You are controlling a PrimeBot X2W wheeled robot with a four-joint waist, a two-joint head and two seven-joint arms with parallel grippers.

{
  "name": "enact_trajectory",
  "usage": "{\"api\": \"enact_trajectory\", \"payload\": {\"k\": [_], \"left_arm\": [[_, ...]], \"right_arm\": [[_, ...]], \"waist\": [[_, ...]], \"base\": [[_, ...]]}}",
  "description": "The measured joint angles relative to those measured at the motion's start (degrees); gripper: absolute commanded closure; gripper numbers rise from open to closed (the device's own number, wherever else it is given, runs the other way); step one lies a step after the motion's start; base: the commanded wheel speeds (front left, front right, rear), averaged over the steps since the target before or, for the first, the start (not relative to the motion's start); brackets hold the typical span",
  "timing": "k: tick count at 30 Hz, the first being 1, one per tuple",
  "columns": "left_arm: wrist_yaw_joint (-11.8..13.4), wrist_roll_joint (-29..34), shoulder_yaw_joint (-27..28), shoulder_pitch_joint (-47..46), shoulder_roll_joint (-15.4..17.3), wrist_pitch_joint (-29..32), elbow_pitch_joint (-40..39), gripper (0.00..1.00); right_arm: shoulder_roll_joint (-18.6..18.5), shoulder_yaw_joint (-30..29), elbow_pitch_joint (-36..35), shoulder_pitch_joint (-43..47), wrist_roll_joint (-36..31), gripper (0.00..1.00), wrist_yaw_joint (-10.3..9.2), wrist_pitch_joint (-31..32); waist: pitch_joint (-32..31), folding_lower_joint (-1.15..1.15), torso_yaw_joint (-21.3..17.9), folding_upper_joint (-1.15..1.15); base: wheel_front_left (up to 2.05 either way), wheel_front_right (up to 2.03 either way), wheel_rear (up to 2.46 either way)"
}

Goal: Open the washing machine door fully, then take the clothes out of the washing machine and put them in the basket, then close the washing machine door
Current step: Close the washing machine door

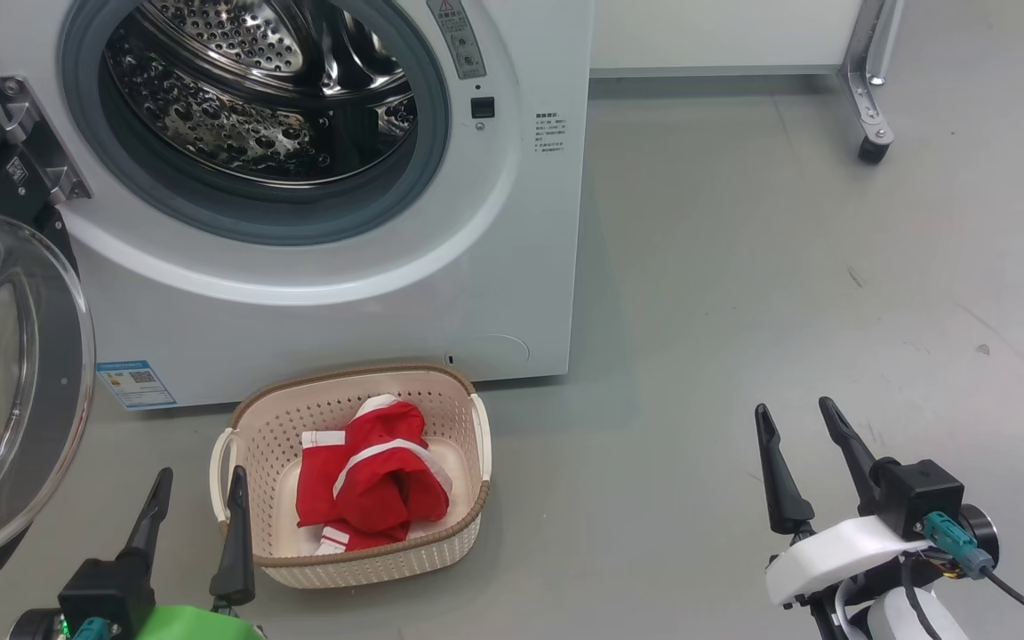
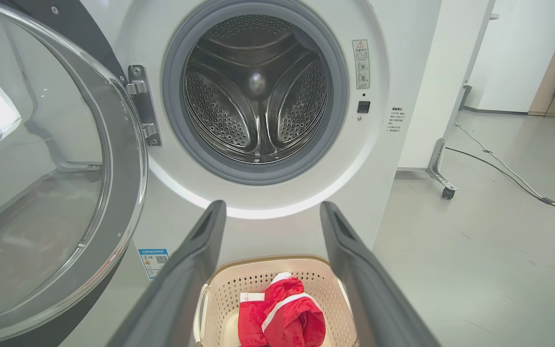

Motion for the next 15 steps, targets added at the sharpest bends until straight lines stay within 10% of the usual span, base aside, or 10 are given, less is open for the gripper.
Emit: {"api": "enact_trajectory", "payload": {"k": [15], "left_arm": [[-0.03, 0.0, -1.88, 0.01, -0.01, 0.0, 0.7, 0.0]], "right_arm": [[0.01, -1.0, -0.3, 0.54, 0.0, 0.0, -0.05, 0.0]], "waist": [[-0.05, 0.0, 2.03, 0.0]], "base": [[-0.05, 0.05, 0.0]]}}
